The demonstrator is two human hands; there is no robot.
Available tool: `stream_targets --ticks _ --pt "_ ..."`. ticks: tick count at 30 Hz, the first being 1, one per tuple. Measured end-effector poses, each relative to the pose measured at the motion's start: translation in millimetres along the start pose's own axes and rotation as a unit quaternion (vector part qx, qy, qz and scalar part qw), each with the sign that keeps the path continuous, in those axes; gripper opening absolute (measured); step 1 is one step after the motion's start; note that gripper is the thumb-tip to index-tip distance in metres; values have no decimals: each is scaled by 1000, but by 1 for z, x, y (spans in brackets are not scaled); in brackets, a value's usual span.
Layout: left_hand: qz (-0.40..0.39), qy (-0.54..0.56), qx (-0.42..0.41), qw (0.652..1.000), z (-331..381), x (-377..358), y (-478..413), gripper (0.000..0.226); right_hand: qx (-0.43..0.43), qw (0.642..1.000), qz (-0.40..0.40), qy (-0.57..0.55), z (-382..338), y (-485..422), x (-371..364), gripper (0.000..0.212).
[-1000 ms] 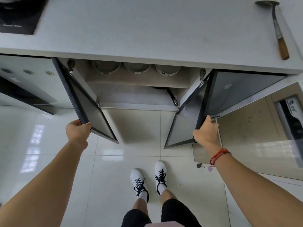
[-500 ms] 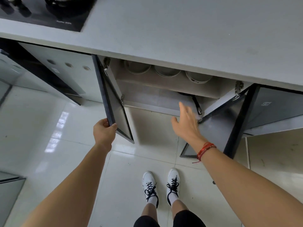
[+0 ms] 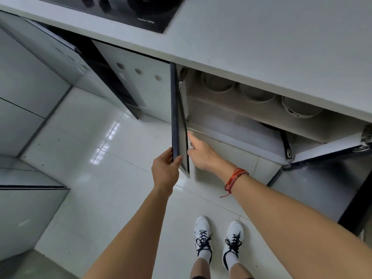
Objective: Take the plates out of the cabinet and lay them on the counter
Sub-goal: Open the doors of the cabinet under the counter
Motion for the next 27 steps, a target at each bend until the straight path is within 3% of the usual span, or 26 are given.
stream_targets --ticks 13,27 --pt "27 -18 3 999 -19 66 -22 38 15 994 -93 50 -48 -13 -68 76" --pt "85 -149 -9 985 -21 149 -75 39 86 984 -118 102 -115 -29 -111 77"
Point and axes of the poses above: each hand's wrist, its own y-axis away from the middle knuckle, its own x-axis out of the back of the hand, z = x × y, the point moved 9 cm from there along -y, towards the middle knuckle, and after that the axes turned 14 degrees about -x, right-handed, at the moved point
